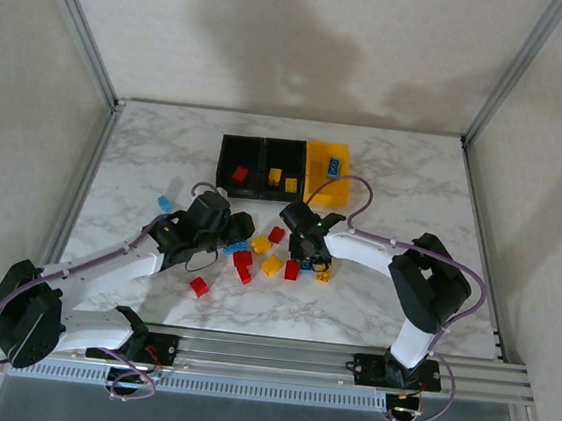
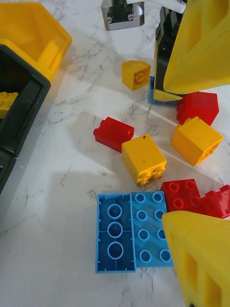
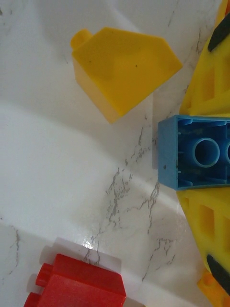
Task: Sort the legos into containers by color
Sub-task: Pick up the lego from the center of the table, then place the lego in the container.
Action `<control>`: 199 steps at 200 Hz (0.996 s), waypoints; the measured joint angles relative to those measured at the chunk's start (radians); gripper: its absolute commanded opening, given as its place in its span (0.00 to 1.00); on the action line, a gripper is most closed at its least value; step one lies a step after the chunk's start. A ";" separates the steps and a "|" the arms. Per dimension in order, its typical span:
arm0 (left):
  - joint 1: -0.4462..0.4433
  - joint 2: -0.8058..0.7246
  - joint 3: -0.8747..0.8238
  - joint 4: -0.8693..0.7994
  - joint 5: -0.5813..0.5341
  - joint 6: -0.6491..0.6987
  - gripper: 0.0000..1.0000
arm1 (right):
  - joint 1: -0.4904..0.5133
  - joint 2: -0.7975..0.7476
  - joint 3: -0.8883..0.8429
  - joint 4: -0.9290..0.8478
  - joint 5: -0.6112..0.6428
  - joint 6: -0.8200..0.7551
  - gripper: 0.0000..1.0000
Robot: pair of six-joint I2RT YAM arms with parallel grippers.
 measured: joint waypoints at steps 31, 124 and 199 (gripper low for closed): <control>0.000 0.000 0.000 0.000 0.000 0.000 0.66 | 0.000 -0.036 0.025 -0.033 0.024 -0.005 0.27; -0.013 0.041 0.060 0.047 0.023 0.000 0.66 | -0.156 -0.085 0.254 -0.082 0.055 -0.101 0.28; -0.025 0.082 0.099 0.081 0.047 0.003 0.66 | -0.332 0.157 0.545 -0.063 0.021 -0.193 0.28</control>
